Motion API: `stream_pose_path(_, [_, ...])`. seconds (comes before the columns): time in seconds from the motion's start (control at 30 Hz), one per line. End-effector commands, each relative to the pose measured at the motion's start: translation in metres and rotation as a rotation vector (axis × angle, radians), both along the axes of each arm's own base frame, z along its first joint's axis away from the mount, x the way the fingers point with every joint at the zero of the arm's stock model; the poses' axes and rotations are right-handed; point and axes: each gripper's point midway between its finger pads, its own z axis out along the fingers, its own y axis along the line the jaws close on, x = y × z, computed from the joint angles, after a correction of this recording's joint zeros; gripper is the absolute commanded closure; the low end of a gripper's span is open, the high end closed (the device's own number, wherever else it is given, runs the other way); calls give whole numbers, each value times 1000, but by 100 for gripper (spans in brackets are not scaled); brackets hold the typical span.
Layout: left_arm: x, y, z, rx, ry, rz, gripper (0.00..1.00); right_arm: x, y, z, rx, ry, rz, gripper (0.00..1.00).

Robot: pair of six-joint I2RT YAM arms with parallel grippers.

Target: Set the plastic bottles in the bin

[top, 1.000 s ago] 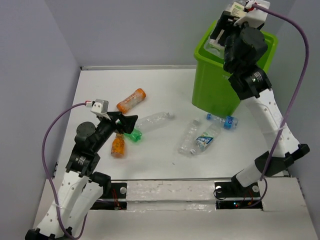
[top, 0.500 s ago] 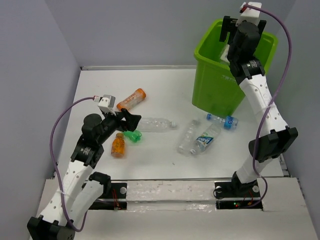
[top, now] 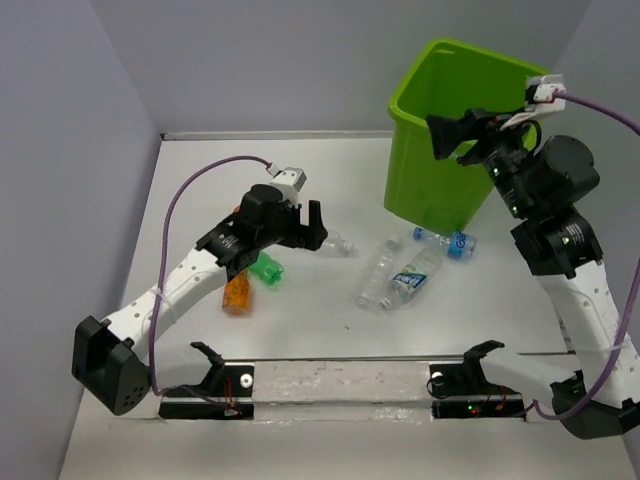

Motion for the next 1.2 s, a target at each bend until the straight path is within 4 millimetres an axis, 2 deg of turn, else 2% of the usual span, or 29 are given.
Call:
stream_pose_path(0.0, [10, 20, -25, 32, 108, 220, 1, -33, 76, -75, -54, 160, 363, 13])
stream_pose_path(0.03, [12, 14, -31, -42, 142, 267, 1, -36, 80, -100, -76, 208, 383, 13])
stream_pose_path(0.07, [13, 10, -33, -91, 157, 291, 1, -45, 78, -105, -81, 211, 400, 13])
stream_pose_path(0.17, [20, 6, -37, -264, 204, 424, 1, -56, 79, -130, -94, 265, 426, 13])
stream_pose_path(0.2, [26, 13, -37, -287, 191, 495, 1, -63, 80, -145, -92, 298, 446, 14])
stream_pose_path(0.27, [34, 15, -36, -366, 221, 598, 1, -71, 85, -158, -95, 327, 484, 13])
stream_pose_path(0.3, [36, 16, -37, -390, 228, 627, 1, -72, 85, -173, -100, 359, 486, 14])
stream_pose_path(0.43, [47, 5, -48, -487, 294, 708, 1, -82, 88, -200, -101, 421, 507, 14])
stream_pose_path(0.5, [53, 7, -56, -491, 307, 760, 1, -85, 86, -210, -105, 441, 504, 14])
stream_pose_path(0.53, [54, 9, -67, -465, 321, 789, 1, -88, 84, -211, -105, 438, 504, 14])
stream_pose_path(0.63, [61, 14, -75, -443, 315, 842, 1, -94, 82, -214, -112, 443, 504, 13])
stream_pose_path(0.67, [59, 17, -90, -394, 339, 865, 1, -96, 81, -215, -111, 444, 505, 13])
stream_pose_path(0.7, [62, 15, -88, -389, 340, 870, 1, -99, 80, -213, -109, 433, 510, 13])
stream_pose_path(0.73, [60, 17, -100, -340, 363, 882, 1, -101, 80, -212, -108, 432, 512, 13])
stream_pose_path(0.93, [77, 15, -112, -273, 344, 910, 1, -108, 78, -213, -96, 429, 525, 13])
stream_pose_path(1.17, [100, 17, -146, -186, 363, 945, 1, -110, 78, -218, -95, 435, 529, 13])
